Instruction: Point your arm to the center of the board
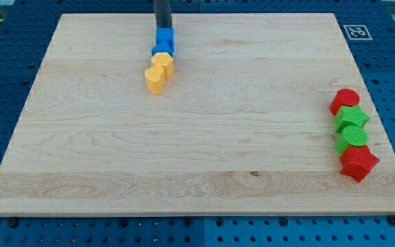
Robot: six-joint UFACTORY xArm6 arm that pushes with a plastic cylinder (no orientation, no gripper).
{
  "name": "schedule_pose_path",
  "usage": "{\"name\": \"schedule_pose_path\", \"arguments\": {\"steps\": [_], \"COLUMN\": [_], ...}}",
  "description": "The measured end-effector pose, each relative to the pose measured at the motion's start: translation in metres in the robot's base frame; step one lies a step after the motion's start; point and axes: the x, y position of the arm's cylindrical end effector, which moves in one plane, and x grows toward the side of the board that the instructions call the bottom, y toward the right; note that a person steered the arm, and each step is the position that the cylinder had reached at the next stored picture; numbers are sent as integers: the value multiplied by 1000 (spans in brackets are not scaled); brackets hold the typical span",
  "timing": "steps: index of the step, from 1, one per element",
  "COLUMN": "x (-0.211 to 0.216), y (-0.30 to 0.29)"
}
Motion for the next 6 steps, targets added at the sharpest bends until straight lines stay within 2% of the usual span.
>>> {"name": "schedule_pose_path", "arguments": {"steps": [3, 6], "x": [13, 49], "y": [57, 103]}}
